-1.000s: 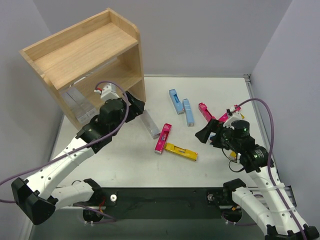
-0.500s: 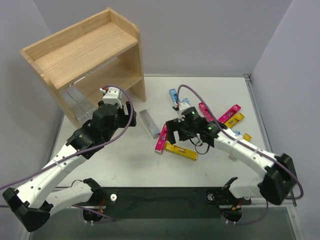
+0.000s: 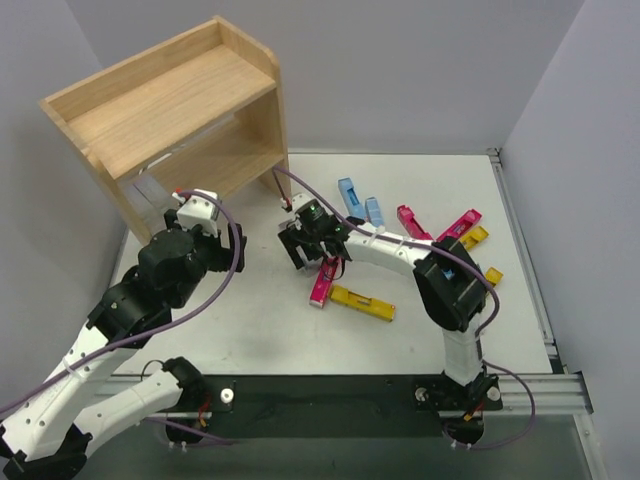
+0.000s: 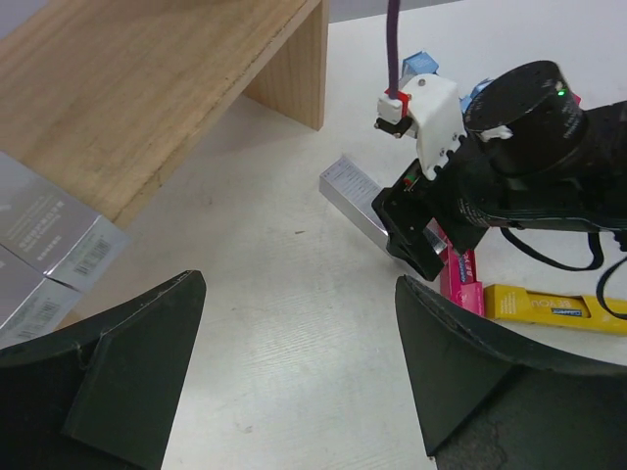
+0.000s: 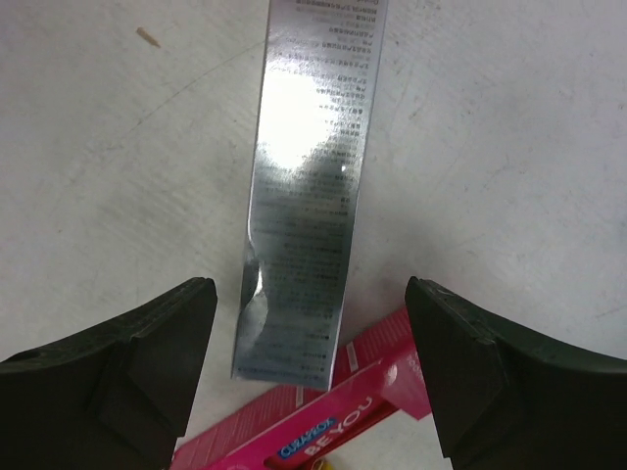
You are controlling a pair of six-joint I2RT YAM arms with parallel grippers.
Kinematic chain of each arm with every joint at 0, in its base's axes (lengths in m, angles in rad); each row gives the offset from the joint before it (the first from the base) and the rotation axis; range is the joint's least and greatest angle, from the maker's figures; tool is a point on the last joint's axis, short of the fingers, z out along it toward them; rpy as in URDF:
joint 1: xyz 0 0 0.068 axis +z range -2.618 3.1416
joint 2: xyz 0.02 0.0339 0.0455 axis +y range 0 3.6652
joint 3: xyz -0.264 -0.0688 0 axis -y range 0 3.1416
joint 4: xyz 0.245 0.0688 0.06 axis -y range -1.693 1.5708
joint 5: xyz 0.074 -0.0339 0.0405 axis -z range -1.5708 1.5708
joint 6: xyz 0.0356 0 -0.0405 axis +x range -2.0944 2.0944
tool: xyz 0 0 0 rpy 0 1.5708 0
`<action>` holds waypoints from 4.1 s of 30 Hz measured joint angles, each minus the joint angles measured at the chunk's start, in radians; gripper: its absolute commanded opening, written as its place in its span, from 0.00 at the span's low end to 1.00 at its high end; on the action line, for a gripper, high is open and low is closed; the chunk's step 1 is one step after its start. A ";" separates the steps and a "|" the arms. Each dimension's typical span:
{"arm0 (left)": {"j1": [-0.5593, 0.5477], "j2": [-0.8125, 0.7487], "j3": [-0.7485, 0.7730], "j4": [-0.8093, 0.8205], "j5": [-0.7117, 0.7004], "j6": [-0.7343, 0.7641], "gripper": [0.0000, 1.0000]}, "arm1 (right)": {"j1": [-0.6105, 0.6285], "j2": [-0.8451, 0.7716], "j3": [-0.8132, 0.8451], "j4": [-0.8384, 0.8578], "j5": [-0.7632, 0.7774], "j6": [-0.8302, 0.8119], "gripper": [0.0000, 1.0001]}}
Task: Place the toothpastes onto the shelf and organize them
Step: Pick up the toothpaste from the center of the board.
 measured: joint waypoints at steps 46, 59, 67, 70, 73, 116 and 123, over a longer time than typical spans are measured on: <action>-0.265 0.079 -0.425 0.521 0.392 1.035 0.97 | -0.041 -0.653 -0.227 -0.420 -0.349 0.110 0.23; -0.289 0.326 -0.372 0.690 0.401 1.165 0.93 | -0.049 -0.764 -0.264 -0.488 -0.343 0.119 0.24; -0.289 0.384 -0.337 0.740 0.417 1.181 0.93 | -0.043 -0.765 -0.268 -0.501 -0.369 0.114 0.24; -0.289 0.384 -0.325 0.732 0.436 1.187 0.93 | -0.035 -0.767 -0.268 -0.500 -0.391 0.109 0.25; -0.290 0.385 -0.325 0.731 0.451 1.198 0.91 | -0.035 -0.767 -0.268 -0.500 -0.407 0.107 0.25; -0.275 0.344 -0.447 0.797 0.383 0.670 0.38 | -0.210 -0.956 -0.262 -0.422 -0.460 0.118 0.85; -0.251 0.325 -0.442 0.750 0.417 0.315 0.38 | -0.253 -1.072 -0.365 -0.241 -0.435 0.168 0.86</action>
